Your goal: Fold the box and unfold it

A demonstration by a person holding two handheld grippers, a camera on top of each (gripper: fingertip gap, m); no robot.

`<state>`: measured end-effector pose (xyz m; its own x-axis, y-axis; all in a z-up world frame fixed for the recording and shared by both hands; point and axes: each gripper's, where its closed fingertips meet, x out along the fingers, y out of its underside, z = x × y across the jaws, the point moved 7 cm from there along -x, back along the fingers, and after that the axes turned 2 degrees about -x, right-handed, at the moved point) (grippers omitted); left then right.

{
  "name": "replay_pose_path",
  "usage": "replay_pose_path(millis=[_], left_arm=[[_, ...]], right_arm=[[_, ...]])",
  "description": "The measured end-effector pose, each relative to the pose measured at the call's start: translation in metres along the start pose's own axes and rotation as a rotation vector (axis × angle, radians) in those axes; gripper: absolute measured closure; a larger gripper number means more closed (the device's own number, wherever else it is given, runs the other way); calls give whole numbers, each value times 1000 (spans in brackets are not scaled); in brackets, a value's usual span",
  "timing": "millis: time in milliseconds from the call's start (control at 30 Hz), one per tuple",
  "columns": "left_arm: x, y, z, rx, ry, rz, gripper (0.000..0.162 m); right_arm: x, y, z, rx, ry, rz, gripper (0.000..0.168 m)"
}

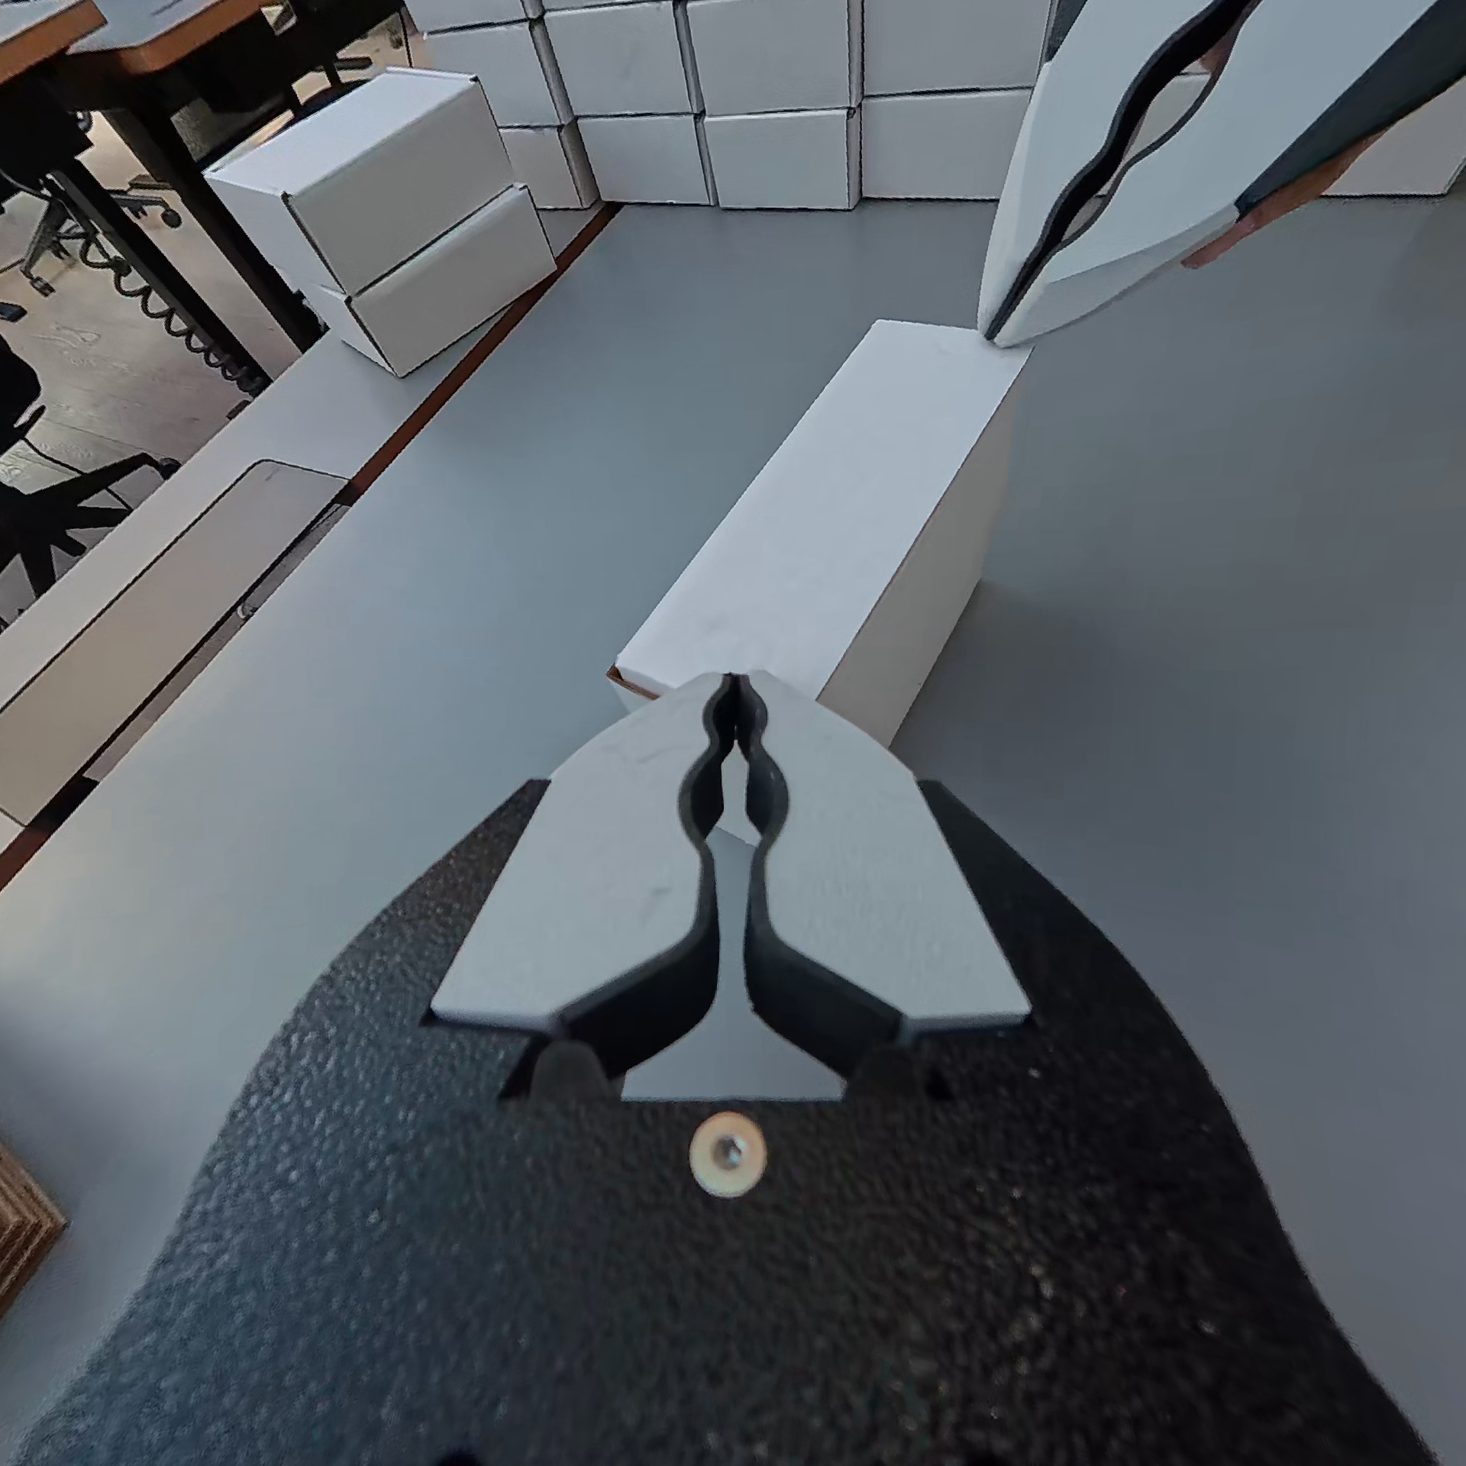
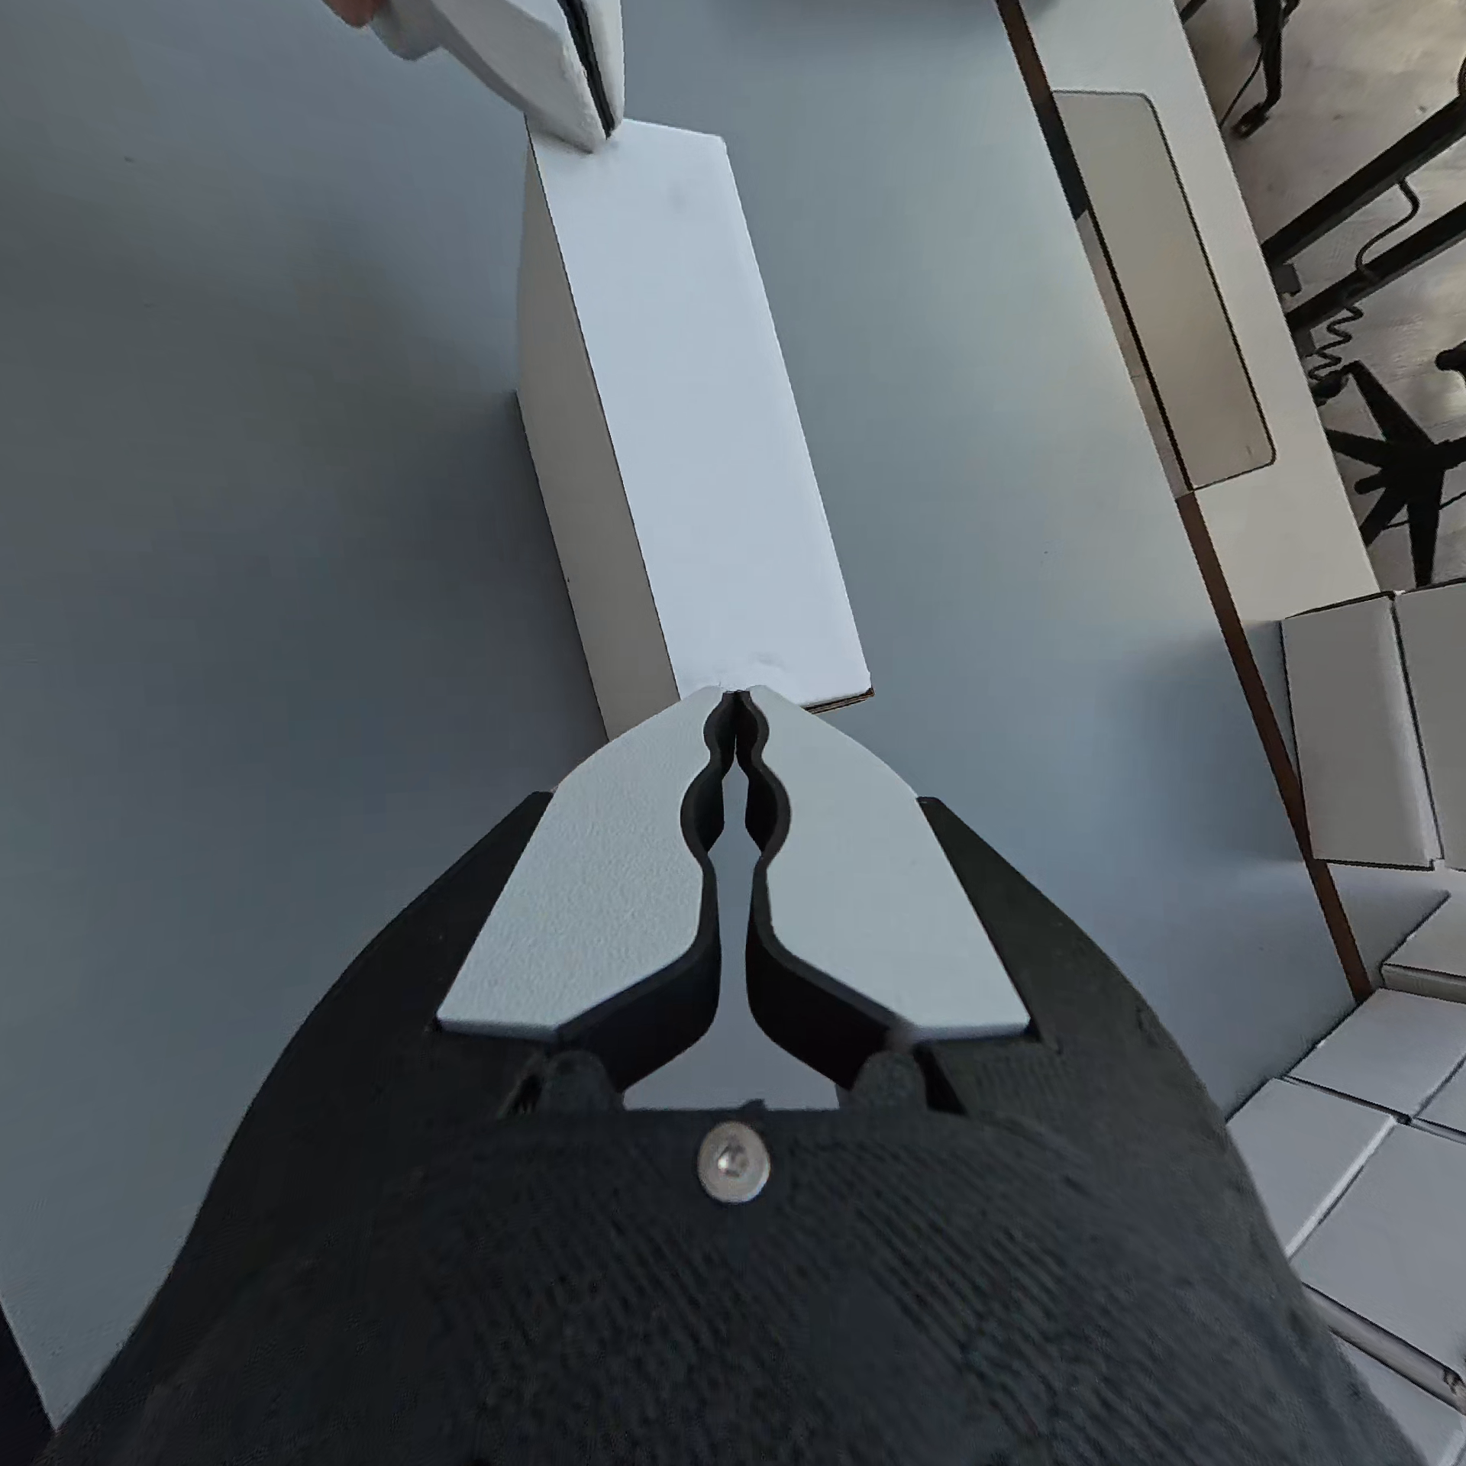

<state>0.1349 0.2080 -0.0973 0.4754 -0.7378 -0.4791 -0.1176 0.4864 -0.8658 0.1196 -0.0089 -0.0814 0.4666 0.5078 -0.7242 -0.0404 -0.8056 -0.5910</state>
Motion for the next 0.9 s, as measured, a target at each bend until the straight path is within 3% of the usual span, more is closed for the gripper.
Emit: replay_pose_path(millis=[33,133,267,333,400,533,667,767,900], left_arm=[[0,0,1,-5,8,-2,162],[0,-1,2,-81,39,9,162],[-2,0,-4,-37,-40,-18,162],[-12,-2,1,-62,-147,-89,162],[-29,-7,4,-204,-224,-217,162],[-45,-7,-4,-412,-183,-393,151],[-42,-3,-12,-409,-197,-358,135],[-40,-5,-22,-356,-194,-300,129],[-43,0,-29,-265,-241,-196,127]], right_arm=[[0,0,1,-19,12,3,168],[0,2,3,72,39,-32,168],[-1,7,4,143,55,-125,168],[-2,9,1,172,-10,-169,153],[-4,8,-5,212,-79,-210,138],[-17,-18,-16,198,-216,-269,108],[10,-48,-29,57,-302,-67,85],[45,-58,-26,37,-403,167,85],[66,-69,-15,-17,-476,241,98]])
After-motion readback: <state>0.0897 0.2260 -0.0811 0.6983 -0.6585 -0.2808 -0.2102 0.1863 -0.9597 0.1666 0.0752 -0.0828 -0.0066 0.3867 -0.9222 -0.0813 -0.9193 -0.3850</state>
